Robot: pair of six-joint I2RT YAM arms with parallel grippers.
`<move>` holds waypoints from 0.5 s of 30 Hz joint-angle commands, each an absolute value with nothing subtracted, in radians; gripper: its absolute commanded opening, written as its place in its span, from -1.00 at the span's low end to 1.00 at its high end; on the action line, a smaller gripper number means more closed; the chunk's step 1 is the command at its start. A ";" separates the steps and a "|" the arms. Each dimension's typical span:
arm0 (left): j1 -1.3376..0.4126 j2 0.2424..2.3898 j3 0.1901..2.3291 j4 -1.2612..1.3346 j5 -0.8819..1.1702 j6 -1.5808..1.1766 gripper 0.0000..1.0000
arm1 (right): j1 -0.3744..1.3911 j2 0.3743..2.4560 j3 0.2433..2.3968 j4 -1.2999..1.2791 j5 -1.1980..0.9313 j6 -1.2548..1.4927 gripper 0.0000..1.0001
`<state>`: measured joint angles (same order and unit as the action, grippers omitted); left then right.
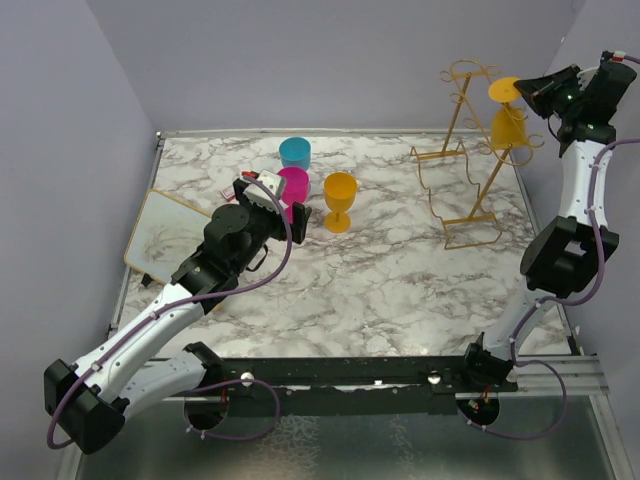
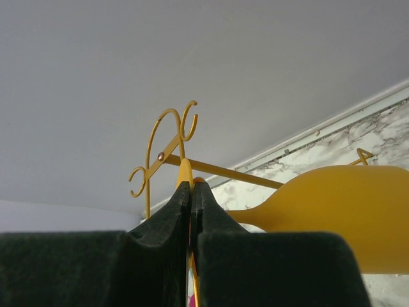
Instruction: Take the wine glass off the wine glass rack
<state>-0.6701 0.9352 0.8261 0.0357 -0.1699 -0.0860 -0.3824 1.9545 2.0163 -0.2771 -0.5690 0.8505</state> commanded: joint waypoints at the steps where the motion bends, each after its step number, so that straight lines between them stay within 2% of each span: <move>1: -0.679 0.937 0.827 0.052 -0.173 -0.078 0.99 | -0.417 1.909 1.965 -0.198 -0.608 0.963 -0.98; 8: -0.681 0.937 0.827 0.052 -0.172 -0.079 0.99 | -0.447 1.881 1.880 -0.049 -0.687 1.105 -0.98; 15: -0.681 0.934 0.828 0.052 -0.170 -0.079 0.99 | -0.457 1.879 1.890 -0.028 -0.692 1.134 -0.98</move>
